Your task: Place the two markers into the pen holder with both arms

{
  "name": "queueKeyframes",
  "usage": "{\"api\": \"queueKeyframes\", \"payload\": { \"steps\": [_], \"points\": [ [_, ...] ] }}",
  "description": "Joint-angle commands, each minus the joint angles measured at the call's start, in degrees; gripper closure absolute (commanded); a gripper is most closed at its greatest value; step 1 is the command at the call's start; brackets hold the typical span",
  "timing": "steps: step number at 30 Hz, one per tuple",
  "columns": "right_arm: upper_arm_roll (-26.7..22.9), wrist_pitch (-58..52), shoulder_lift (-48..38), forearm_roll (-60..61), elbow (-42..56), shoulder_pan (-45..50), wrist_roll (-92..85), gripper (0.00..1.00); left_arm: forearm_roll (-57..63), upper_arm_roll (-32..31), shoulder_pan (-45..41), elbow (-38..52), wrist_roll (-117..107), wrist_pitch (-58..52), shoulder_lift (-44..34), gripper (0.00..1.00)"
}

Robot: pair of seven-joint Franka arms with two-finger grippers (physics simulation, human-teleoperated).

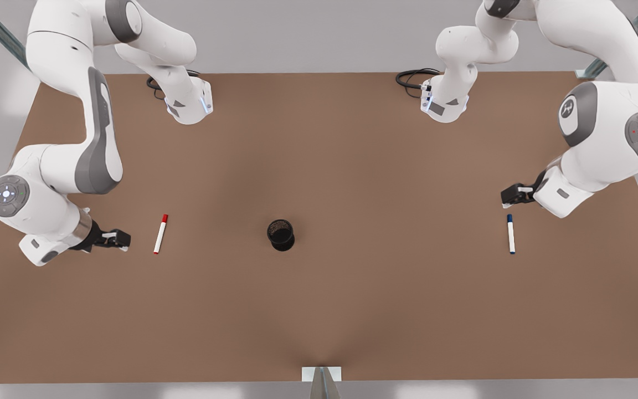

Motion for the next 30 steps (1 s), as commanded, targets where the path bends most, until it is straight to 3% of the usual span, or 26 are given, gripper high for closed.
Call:
{"api": "queueKeyframes", "payload": {
  "steps": [1,5,10,16,21,23,27,30],
  "points": [
    [0.29,1.79,-0.88,-0.18,-2.14,0.01,2.15,0.00,0.84,0.00,0.24,0.15,4.51,1.56,1.21,0.00],
    [0.38,2.50,-0.97,-0.09,-5.56,0.45,5.22,0.00,-1.53,0.18,8.41,-0.73,18.39,11.48,10.09,0.00],
    [1.26,15.06,-0.17,0.17,-18.48,0.36,8.74,0.00,-2.59,0.18,15.44,-19.19,40.81,39.26,12.82,0.00],
    [1.26,27.98,5.71,0.18,-27.54,-2.62,9.09,0.00,-3.03,0.17,17.82,-25.95,48.80,51.91,17.04,0.00],
    [2.23,35.81,10.28,0.18,-30.35,-6.94,7.60,0.00,-3.03,0.09,17.81,-27.27,49.69,53.32,18.80,0.00],
    [2.58,36.95,10.64,0.18,-30.35,-7.11,7.42,0.05,-3.03,0.18,17.73,-27.45,49.69,54.02,19.59,0.00],
    [2.67,37.92,11.95,0.18,-30.35,-7.81,7.34,0.28,-3.82,0.09,17.29,-27.45,48.38,55.52,22.49,0.00],
    [2.67,37.92,12.13,0.18,-30.26,-7.90,7.16,0.40,-3.99,0.09,17.29,-28.06,47.23,55.43,22.93,0.00]
  ]
}}
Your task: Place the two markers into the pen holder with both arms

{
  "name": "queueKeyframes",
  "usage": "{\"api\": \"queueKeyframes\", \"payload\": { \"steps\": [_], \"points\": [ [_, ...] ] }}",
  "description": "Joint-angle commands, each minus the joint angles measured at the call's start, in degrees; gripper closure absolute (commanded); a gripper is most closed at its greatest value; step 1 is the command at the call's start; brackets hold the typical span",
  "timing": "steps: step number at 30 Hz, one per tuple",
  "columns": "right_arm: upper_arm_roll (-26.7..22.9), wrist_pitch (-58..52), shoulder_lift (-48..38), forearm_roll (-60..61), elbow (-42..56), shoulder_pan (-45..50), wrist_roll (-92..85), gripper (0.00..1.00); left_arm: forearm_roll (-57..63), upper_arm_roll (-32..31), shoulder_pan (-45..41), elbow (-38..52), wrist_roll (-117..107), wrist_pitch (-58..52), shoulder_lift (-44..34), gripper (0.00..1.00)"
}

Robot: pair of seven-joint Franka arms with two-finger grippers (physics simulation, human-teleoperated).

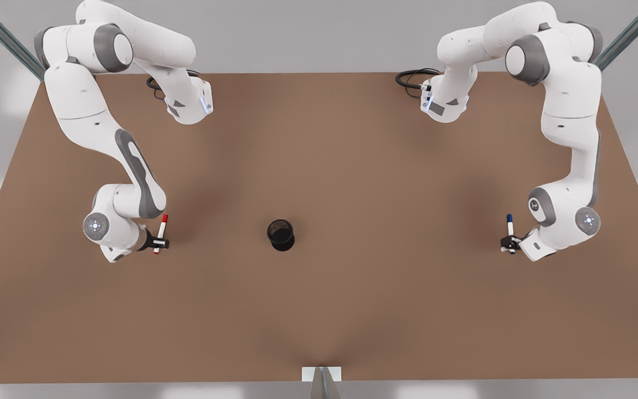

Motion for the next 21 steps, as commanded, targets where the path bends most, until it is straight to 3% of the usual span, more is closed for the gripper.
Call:
{"api": "queueKeyframes", "payload": {
  "steps": [1,5,7,10,12,17,21],
  "points": [
    [0.00,2.45,0.13,0.08,0.08,-0.02,0.87,0.41,-0.23,0.06,0.14,-0.13,11.09,1.91,0.08,0.01],
    [0.00,2.45,0.31,0.08,0.08,0.07,0.78,0.58,-0.23,0.06,0.49,-1.63,11.35,1.65,-0.01,0.18],
    [0.00,2.45,0.57,0.08,0.17,0.07,0.78,0.64,-0.14,0.06,0.49,-1.71,11.53,1.65,-0.01,0.36],
    [0.00,2.45,0.83,0.08,0.17,0.07,0.78,0.70,-0.14,0.06,0.49,-1.71,11.62,1.65,-0.01,0.49],
    [0.08,2.27,0.48,0.08,0.26,0.07,0.78,0.79,-0.14,0.06,0.49,-1.71,11.62,1.65,-0.01,0.51],
    [0.52,1.57,-2.41,0.08,0.43,0.16,0.78,0.79,-0.05,0.06,0.40,-1.63,11.53,1.65,0.17,0.54],
    [2.63,-5.54,-8.22,-0.10,5.00,0.16,0.78,0.79,-0.14,0.06,0.40,-1.63,11.26,1.65,0.25,0.68]
  ]
}}
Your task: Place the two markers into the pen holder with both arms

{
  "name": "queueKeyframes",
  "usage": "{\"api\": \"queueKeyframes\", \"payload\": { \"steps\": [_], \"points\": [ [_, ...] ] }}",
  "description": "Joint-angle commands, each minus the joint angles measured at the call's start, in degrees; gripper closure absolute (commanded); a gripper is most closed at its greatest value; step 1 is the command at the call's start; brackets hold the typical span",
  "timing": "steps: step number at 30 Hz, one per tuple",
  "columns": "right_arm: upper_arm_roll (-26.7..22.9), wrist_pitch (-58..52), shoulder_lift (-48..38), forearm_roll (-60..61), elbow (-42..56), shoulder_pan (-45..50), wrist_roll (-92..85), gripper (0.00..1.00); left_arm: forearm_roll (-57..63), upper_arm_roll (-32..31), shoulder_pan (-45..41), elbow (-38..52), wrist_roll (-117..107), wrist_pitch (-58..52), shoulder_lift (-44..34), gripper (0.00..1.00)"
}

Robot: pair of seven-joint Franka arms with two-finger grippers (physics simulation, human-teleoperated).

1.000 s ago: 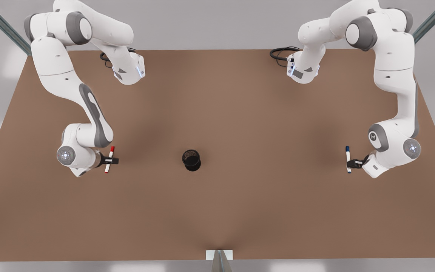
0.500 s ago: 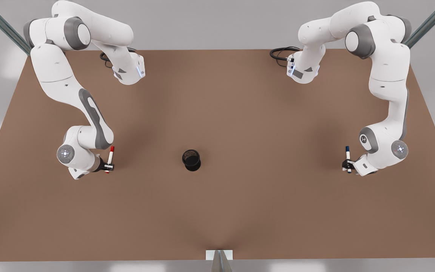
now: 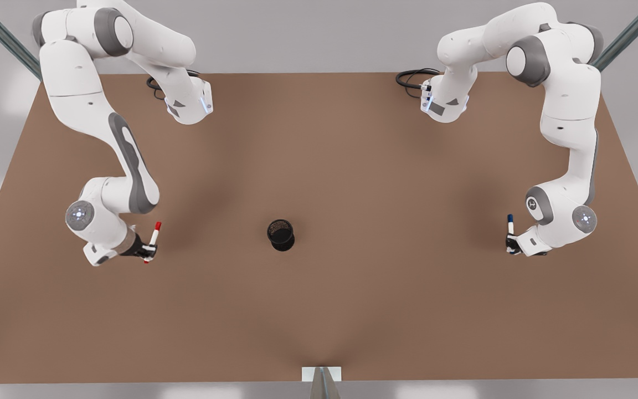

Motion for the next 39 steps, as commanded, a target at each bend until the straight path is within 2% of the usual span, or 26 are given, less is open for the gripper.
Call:
{"api": "queueKeyframes", "payload": {
  "steps": [1,3,5,9,11,12,17,20,23,26,35,39],
  "points": [
    [1.26,-6.14,-2.33,-0.93,2.04,0.10,2.16,0.79,-0.14,0.00,0.01,0.03,3.27,-0.08,-0.06,0.71],
    [2.93,-8.77,-3.83,-0.93,5.29,0.10,2.42,0.79,-0.14,0.00,-0.17,0.03,3.01,-0.17,-0.24,0.77],
    [4.95,-12.02,-4.97,-0.93,8.36,0.10,2.77,0.79,-0.14,0.00,-0.61,0.11,1.78,-1.05,-1.21,0.79],
    [8.20,-12.38,-6.03,-0.85,12.67,0.54,3.21,0.79,-0.22,-2.46,-2.80,2.57,-5.33,-12.64,-8.50,0.79],
    [8.73,-12.03,-5.85,-0.93,13.91,0.63,3.39,0.79,-0.22,-10.72,-2.89,8.54,-17.63,-25.91,-13.34,0.79],
    [8.82,-11.85,-5.76,-0.93,13.99,0.62,3.39,0.79,-0.05,-12.57,-4.56,13.73,-23.79,-32.42,-13.42,0.79],
    [8.91,-11.77,-5.50,-0.93,14.34,0.45,2.68,0.79,0.30,-12.57,-19.41,24.98,-47.70,-42.53,-13.16,0.79],
    [8.91,-11.77,-5.41,-0.93,14.34,0.36,2.68,0.79,0.48,-12.57,-26.79,27.53,-60.69,-42.45,-12.72,0.79],
    [8.91,-11.76,-5.41,-0.93,14.34,0.19,2.42,0.79,0.48,-12.57,-34.79,33.51,-76.61,-40.69,-9.12,0.79],
    [8.91,-11.68,-5.41,-0.93,14.34,0.27,2.60,0.79,0.57,-12.48,-39.63,33.95,-88.13,-32.87,-7.89,0.79],
    [8.82,-11.77,-5.41,-1.11,14.26,0.10,2.42,0.79,0.65,-12.40,-47.28,37.12,-105.09,-17.23,-2.17,0.79],
    [8.82,-11.68,-5.24,-1.11,14.34,0.18,2.51,0.79,0.48,-12.48,-50.62,37.12,-109.75,-16.08,-0.07,0.79]
  ]
}}
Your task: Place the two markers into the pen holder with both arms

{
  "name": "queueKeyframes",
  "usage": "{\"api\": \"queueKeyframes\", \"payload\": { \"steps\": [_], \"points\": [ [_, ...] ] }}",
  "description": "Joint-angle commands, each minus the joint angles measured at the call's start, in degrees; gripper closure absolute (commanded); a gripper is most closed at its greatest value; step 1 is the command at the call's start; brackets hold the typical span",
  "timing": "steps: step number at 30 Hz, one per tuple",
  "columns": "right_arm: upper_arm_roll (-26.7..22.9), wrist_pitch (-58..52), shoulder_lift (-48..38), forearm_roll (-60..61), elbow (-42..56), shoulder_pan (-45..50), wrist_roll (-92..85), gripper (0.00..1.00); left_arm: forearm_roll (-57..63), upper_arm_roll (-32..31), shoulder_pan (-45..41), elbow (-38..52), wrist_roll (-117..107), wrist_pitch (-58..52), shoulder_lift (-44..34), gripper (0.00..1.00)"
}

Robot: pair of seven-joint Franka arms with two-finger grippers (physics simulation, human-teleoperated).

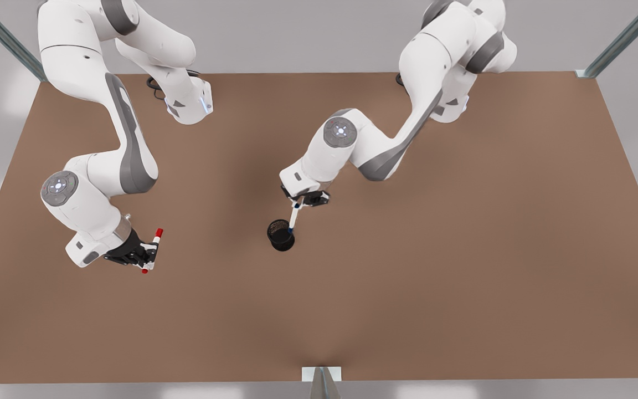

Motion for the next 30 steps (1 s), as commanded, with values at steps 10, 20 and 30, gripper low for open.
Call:
{"api": "queueKeyframes", "payload": {
  "steps": [10,20,30],
  "points": [
    [-0.16,-0.02,0.14,-0.80,0.04,-0.08,1.40,0.79,-5.38,-0.23,-0.74,0.04,-39.50,5.86,5.16,0.79],
    [0.37,0.51,-0.04,-2.73,2.24,1.41,1.75,0.79,-1.78,0.30,-1.63,0.04,-37.30,8.93,6.30,0.00],
    [0.54,30.55,6.73,-3.17,7.26,26.02,9.75,0.79,3.94,2.94,38.19,-7.69,24.66,-37.74,-21.99,0.00]
  ]
}}
